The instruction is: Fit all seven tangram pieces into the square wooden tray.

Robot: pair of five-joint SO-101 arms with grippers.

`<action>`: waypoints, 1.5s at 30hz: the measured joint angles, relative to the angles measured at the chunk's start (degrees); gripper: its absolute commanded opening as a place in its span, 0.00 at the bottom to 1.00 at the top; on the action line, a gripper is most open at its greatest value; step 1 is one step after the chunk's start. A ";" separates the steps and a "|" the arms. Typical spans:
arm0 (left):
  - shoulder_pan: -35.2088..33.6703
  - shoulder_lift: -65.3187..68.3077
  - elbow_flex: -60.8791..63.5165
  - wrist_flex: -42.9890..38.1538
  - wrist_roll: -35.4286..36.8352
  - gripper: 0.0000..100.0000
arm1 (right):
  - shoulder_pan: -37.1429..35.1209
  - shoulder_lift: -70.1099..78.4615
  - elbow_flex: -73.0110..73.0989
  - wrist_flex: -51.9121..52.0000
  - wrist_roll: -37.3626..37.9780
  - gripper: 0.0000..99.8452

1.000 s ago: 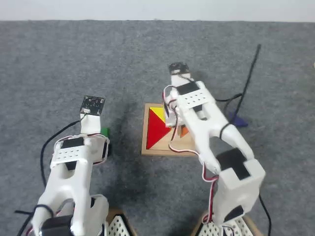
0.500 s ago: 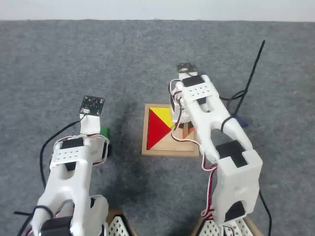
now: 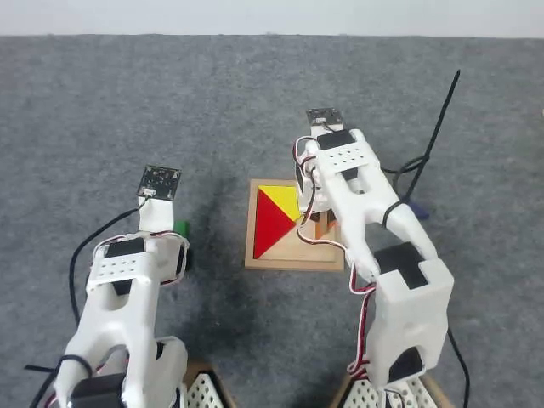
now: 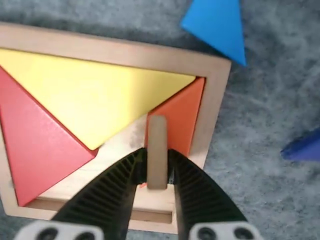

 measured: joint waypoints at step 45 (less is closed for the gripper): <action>0.00 0.00 0.00 0.00 0.00 0.17 | -6.86 8.35 -12.48 0.53 0.09 0.20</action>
